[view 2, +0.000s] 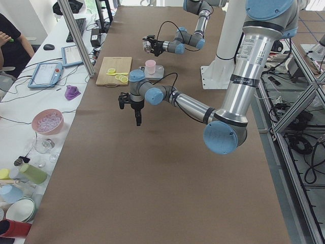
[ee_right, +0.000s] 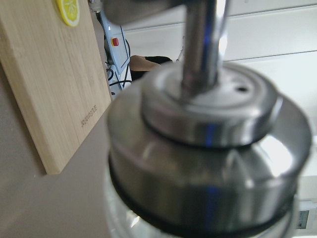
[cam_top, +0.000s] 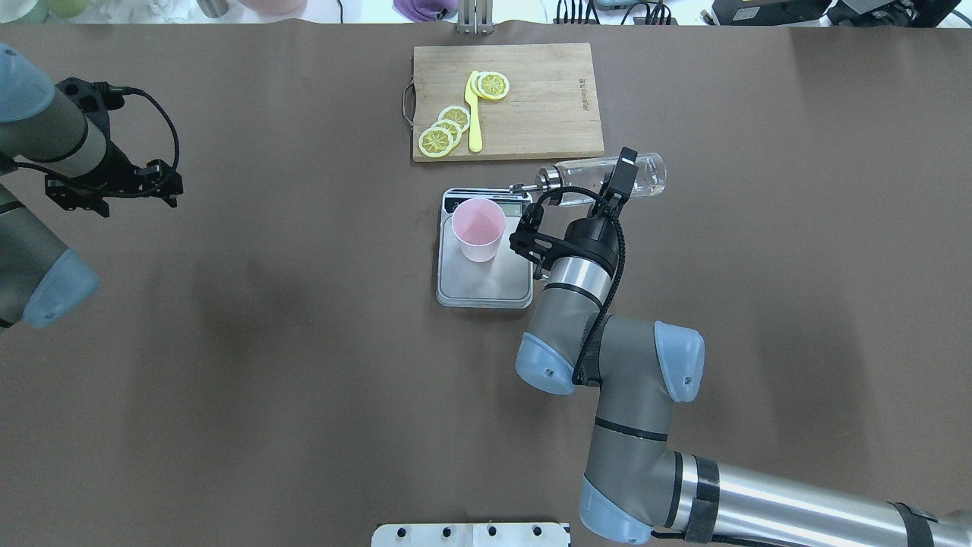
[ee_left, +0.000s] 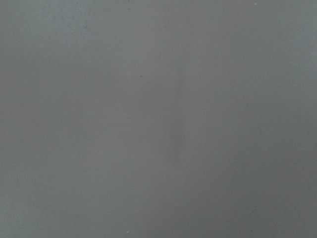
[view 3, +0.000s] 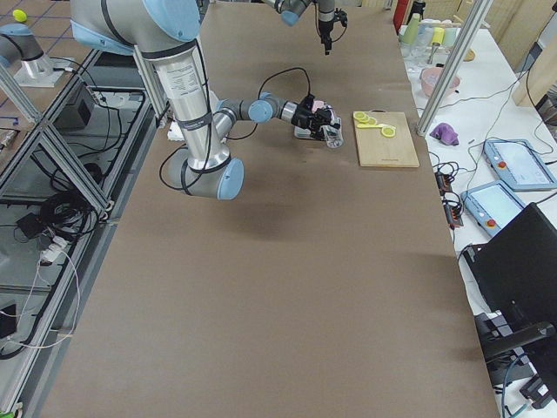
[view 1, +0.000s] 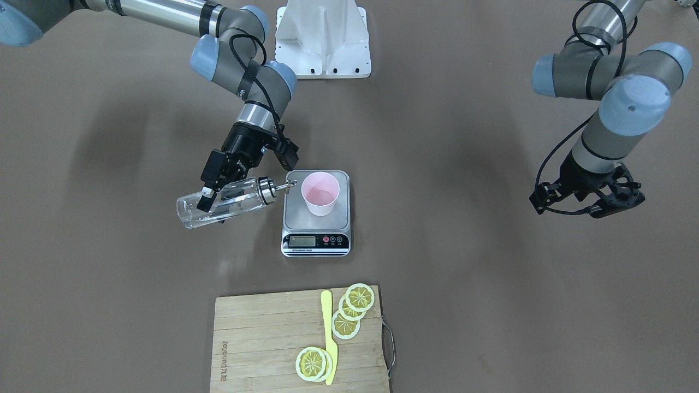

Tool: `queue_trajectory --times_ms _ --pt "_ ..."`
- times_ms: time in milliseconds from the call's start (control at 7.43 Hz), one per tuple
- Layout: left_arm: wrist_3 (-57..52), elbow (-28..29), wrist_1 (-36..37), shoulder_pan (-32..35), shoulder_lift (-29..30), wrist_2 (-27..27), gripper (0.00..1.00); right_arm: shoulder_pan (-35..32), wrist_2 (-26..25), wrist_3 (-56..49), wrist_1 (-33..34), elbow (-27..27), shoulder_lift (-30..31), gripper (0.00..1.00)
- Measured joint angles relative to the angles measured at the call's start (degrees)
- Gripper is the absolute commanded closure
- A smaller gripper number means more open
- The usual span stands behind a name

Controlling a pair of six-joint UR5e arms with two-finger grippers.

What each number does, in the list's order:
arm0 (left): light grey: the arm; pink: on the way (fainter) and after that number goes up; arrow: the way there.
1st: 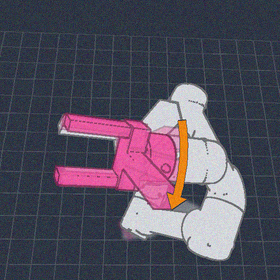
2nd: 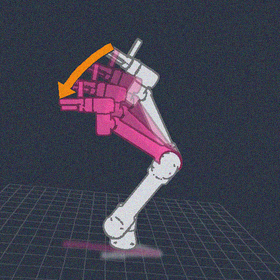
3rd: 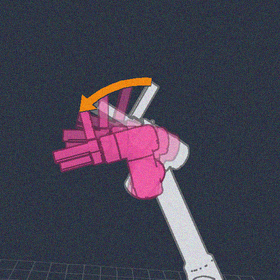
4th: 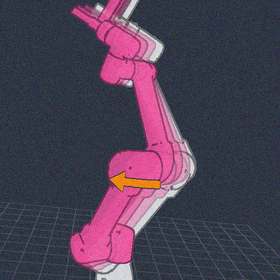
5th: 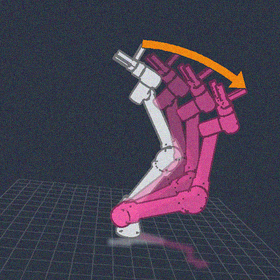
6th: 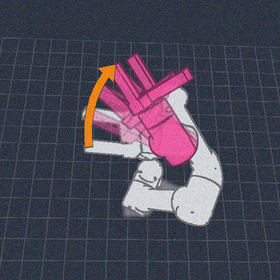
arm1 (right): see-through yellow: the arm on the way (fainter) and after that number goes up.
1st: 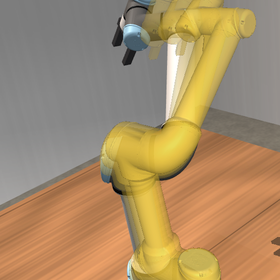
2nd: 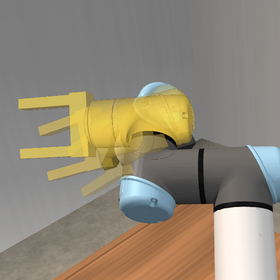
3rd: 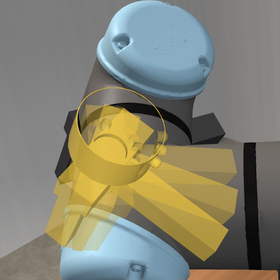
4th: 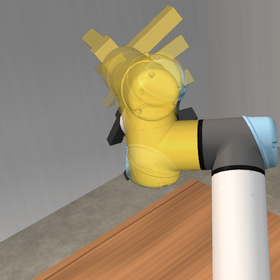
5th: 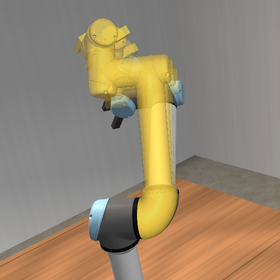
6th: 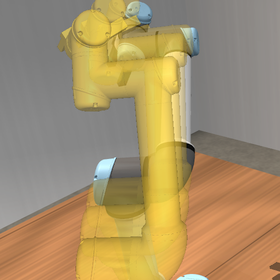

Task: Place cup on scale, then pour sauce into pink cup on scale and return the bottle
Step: 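Tilt the bottle spout over the pink cup with the right gripper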

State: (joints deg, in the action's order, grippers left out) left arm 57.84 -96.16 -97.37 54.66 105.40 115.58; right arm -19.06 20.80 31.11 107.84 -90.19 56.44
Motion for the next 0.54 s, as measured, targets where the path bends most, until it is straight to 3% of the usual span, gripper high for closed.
queue_trajectory --times_ms 538 --pt "-0.04 0.23 -0.07 0.01 -0.15 0.02 0.01 0.02 -5.11 0.00 0.16 1.09 -0.26 1.00"
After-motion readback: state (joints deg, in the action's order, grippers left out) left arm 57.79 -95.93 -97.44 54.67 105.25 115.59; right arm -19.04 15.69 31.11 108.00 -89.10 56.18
